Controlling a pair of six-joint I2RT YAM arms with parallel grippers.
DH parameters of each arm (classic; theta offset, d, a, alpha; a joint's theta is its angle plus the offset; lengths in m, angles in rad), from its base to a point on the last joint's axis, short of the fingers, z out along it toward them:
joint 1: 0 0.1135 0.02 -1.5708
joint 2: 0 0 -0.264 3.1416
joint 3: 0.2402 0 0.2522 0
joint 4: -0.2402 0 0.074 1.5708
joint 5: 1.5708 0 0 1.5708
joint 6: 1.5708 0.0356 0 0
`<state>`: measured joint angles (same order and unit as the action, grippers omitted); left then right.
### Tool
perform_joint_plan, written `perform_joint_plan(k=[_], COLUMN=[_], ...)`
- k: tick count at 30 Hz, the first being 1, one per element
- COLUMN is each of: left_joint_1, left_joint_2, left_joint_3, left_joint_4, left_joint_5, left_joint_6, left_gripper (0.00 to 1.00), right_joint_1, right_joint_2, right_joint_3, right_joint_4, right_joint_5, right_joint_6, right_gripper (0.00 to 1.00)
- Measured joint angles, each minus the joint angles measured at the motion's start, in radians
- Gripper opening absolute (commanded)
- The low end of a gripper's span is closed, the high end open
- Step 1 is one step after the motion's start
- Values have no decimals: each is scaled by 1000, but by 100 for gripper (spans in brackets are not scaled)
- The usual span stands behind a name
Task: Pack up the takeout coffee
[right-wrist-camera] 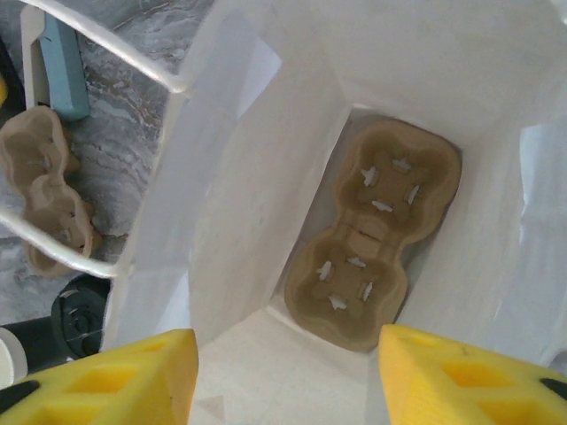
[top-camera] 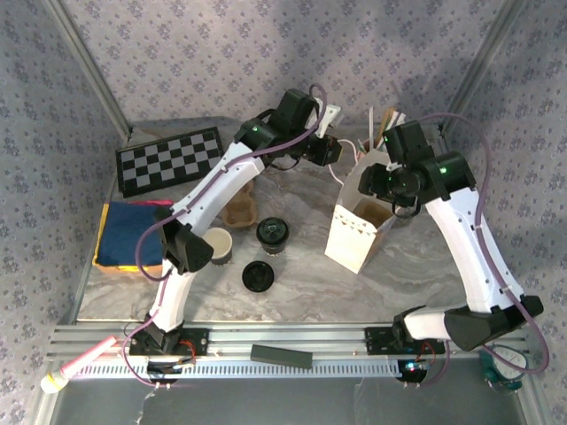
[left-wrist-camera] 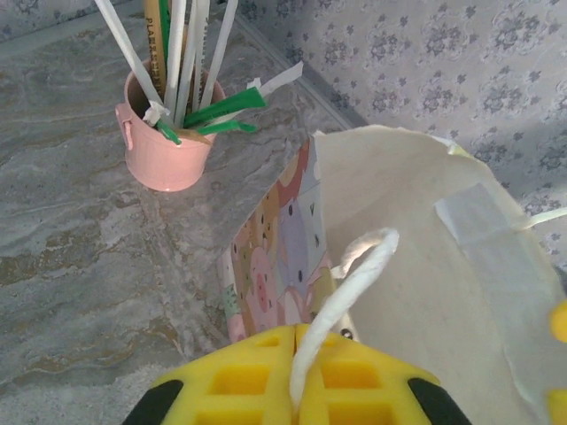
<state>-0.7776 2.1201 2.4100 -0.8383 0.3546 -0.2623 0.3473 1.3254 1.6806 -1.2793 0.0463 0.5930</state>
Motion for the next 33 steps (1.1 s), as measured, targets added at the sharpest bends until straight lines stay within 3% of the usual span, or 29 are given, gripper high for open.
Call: perform_joint_plan(k=[8, 21, 33], left_joint_1=[-13, -18, -26], left_joint_2=[-146, -374, -431], left_joint_3=[-209, -491, -603], left_joint_4=[35, 149, 196], left_joint_5=[-34, -74, -87], left_joint_6=[-42, -156, -209], left_gripper=[1, 2, 2], right_joint_1=[-31, -17, 52], right_joint_2=[86, 341, 558], right_joint_3=[-3, 138, 363], right_joint_4=[55, 72, 50], right_joint_5=[-42, -59, -89], right_joint_6=[-22, -96, -192], right_gripper=[13, 12, 11])
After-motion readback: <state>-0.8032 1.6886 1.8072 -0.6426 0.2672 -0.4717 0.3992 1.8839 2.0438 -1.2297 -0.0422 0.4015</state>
